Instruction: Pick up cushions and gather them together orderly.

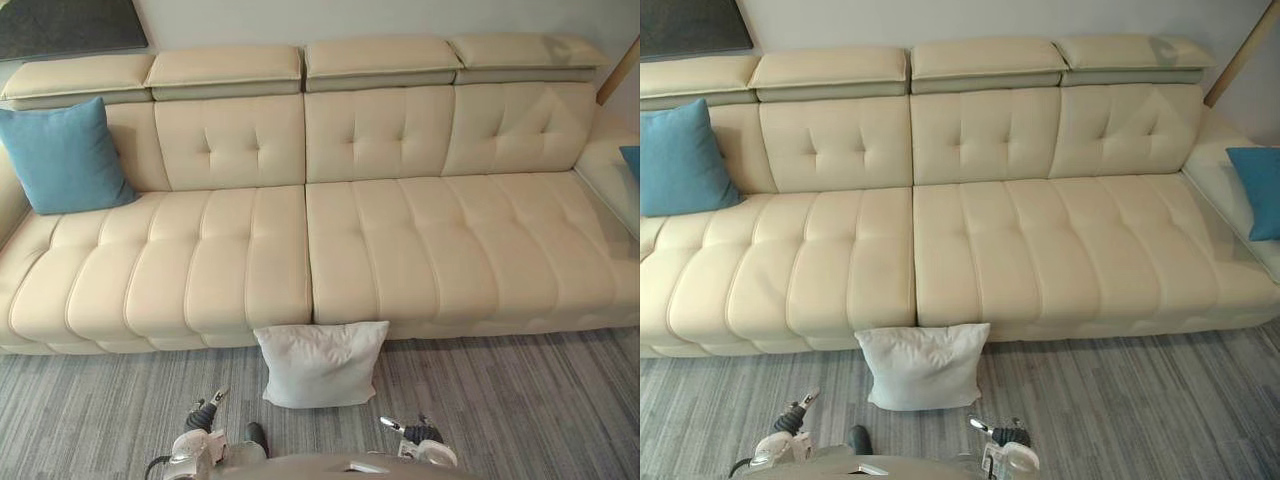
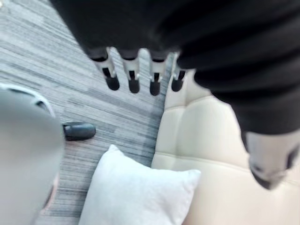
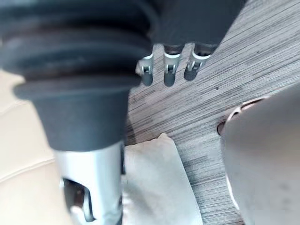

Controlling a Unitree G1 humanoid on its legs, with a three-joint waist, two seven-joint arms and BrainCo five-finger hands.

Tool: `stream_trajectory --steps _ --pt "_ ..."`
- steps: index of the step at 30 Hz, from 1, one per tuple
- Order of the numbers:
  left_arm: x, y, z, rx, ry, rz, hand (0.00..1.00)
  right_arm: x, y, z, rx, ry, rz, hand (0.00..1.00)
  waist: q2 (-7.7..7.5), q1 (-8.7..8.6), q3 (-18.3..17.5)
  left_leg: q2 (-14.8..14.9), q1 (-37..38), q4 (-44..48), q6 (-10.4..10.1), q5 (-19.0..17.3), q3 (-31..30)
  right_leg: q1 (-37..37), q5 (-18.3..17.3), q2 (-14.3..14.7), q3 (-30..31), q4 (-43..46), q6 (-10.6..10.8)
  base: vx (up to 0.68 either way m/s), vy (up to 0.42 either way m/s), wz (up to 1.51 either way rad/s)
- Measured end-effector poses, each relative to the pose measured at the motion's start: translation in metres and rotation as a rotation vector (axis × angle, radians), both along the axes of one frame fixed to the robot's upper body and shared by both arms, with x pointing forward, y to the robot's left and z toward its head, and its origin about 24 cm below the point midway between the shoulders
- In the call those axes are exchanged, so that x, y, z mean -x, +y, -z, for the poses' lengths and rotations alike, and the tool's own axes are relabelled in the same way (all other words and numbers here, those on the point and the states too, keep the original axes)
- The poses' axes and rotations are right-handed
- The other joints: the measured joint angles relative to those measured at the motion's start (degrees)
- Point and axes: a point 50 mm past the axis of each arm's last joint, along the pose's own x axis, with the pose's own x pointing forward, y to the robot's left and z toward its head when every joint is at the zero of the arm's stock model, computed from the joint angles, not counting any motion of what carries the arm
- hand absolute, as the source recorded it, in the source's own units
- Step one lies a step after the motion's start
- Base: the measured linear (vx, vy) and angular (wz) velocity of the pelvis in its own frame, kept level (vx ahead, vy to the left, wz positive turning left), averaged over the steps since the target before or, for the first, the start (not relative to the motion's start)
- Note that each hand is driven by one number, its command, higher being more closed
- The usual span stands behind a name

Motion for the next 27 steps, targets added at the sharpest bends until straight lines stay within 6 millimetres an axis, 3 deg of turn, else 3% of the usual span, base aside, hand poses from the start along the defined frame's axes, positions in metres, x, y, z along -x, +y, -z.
stream_trajectory --steps 8,11,13,15,17,19,21,23,27 --pt "-0.007 0.006 -0.002 -0.038 -0.003 0.086 0.0 -0.009 0.01 -0.001 0.0 -0.008 -0.084 0.0 -1.41 0.14 -0.1 -1.2 -0.1 0.0 0.2 -0.3 0.3 -0.6 1.4 -0.3 2.8 -2.0 -0.6 0.0 0.046 -0.14" --pt "-0.021 0.009 -0.007 -0.072 -0.029 0.148 0.0 -0.032 0.017 -0.008 0.036 -0.054 -0.189 0.0 -1.83 0.8 0.9 -1.1 -2.0 0.4 0.3 -0.4 2.2 -4.3 2.2 -0.2 5.4 -1.2 -0.6 -0.04 0.061 -0.36" --pt "-0.047 0.005 -0.017 -0.105 -0.095 0.188 0.0 -0.076 0.014 -0.03 0.118 -0.176 -0.282 0.0 -1.74 0.72 3.9 0.1 -8.8 5.9 1.6 -2.0 3.2 -10.5 4.1 -0.3 7.1 1.3 -0.7 -0.11 0.079 -0.26" --pt "-0.063 0.003 -0.024 -0.123 -0.144 0.198 0.0 -0.1 0.012 -0.045 0.158 -0.254 -0.304 0.0 -1.19 0.71 5.8 1.6 -14.4 13.0 2.1 -4.7 3.1 -13.7 4.4 -0.2 8.1 3.0 -0.5 -0.11 0.046 -0.11" --pt "-0.089 0.002 -0.039 -0.149 -0.233 0.19 0.0 -0.135 0.005 -0.077 0.242 -0.394 -0.341 0.0 1.02 0.74 9.1 4.9 -22.0 23.5 2.8 -9.0 2.6 -18.8 4.2 0.8 8.4 6.9 -0.1 -0.17 0.068 -0.11" --pt "-0.105 0.009 -0.052 -0.188 -0.299 0.18 0.0 -0.154 0.004 -0.098 0.285 -0.483 -0.337 0.0 1.5 0.56 9.9 6.3 -27.0 27.4 2.7 -10.7 2.0 -23.6 3.1 0.9 8.4 10.7 0.5 -0.2 0.084 -0.03" --pt "-0.125 0.018 -0.066 -0.224 -0.359 0.173 0.0 -0.171 0.004 -0.118 0.337 -0.562 -0.358 0.0 1.46 0.56 12.6 7.0 -30.1 30.2 3.1 -11.2 1.7 -27.8 1.7 0.7 8.6 14.8 0.0 -0.21 0.058 0.01" --pt "-0.137 0.024 -0.079 -0.25 -0.409 0.159 0.0 -0.181 0.004 -0.134 0.363 -0.626 -0.352 0.0 1.49 0.59 12.9 7.5 -34.2 31.9 3.1 -11.2 1.6 -32.3 0.7 0.6 8.9 17.8 -0.3 -0.16 0.021 0.0" --pt "-0.171 0.036 -0.114 -0.312 -0.543 0.152 0.0 -0.215 0.004 -0.195 0.459 -0.845 -0.301 0.0 1.97 0.52 15.8 8.9 -44.0 36.0 3.4 -11.3 1.5 -43.6 0.5 0.8 10.1 23.9 -0.4 -0.12 -0.006 -0.08"
